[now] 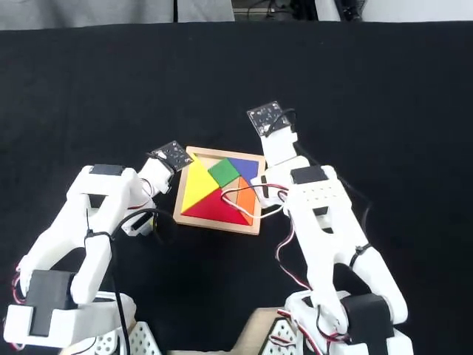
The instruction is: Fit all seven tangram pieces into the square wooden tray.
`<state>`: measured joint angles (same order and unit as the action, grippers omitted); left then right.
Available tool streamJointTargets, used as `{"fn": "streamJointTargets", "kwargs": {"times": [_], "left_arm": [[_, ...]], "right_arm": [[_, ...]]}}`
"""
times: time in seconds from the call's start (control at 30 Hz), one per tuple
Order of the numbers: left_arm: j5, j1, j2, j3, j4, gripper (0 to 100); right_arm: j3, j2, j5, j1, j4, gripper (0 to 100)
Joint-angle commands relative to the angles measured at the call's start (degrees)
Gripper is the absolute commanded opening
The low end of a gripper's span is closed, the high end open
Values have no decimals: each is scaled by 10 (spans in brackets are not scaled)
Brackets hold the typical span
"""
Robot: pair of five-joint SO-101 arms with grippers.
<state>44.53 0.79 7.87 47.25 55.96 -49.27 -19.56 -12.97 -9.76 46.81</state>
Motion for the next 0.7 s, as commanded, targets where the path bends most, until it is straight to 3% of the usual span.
{"fn": "streamJointTargets", "kwargs": {"times": [0.0, 0.27, 0.43, 0.57, 0.67], "left_arm": [[-8, -6, 9, -1, 7, 107], [-22, -63, 104, -195, 195, 109], [85, -115, 84, -296, 263, 112], [159, -133, 24, -359, 269, 112], [205, -149, -39, -413, 268, 112]], "right_arm": [[3, 0, -3, -7, -10, 11], [6, -1, -3, -4, -10, 11], [7, -4, -3, 10, -10, 11], [21, -1, 4, 83, -27, 11], [23, -2, 52, 136, -50, 11]]}}
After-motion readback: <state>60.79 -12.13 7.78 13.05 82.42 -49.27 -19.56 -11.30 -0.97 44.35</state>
